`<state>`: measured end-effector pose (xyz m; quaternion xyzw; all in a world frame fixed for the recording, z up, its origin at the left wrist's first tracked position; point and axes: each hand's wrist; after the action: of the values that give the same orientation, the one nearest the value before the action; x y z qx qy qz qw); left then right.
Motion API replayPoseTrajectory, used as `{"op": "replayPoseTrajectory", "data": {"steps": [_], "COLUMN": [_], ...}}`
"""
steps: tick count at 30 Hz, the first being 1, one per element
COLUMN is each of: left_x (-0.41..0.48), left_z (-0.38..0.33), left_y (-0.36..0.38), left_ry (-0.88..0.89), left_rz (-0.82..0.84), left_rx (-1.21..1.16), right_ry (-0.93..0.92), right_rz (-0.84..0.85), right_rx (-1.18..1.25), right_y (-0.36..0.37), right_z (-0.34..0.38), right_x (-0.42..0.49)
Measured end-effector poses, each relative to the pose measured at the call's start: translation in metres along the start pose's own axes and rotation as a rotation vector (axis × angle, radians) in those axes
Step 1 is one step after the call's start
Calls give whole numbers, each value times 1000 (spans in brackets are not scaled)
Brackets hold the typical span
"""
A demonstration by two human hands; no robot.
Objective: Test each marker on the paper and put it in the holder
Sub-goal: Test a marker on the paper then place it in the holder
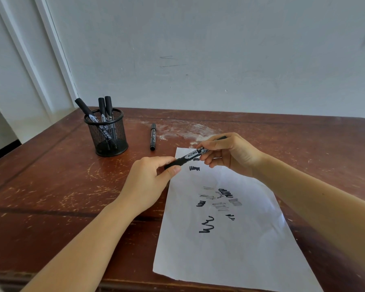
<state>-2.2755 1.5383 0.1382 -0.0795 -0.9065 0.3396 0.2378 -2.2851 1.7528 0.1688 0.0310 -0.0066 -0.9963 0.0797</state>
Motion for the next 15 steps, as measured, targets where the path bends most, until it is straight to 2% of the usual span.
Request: {"op": "replayPoseTrajectory", "data": {"steps": [8, 15], "left_x": [-2, -5], "left_z": [-1, -3], "left_y": [0, -5], "left_ry": [33, 59], "left_rz": [-137, -187], "left_rx": [55, 64], "right_ry": [66, 103], "right_rz": [3, 18], "right_rx": [125, 136], "right_y": [6, 11], "right_z": [3, 6], "right_x": [-2, 0]}}
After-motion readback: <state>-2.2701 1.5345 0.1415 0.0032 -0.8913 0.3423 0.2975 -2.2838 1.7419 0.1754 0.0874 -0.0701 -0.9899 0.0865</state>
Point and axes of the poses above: each hand's wrist, its own x-axis towards the middle knuckle, its own y-axis out of the palm, z = x × y, and after that the axes turned 2 degrees about -y, right-handed
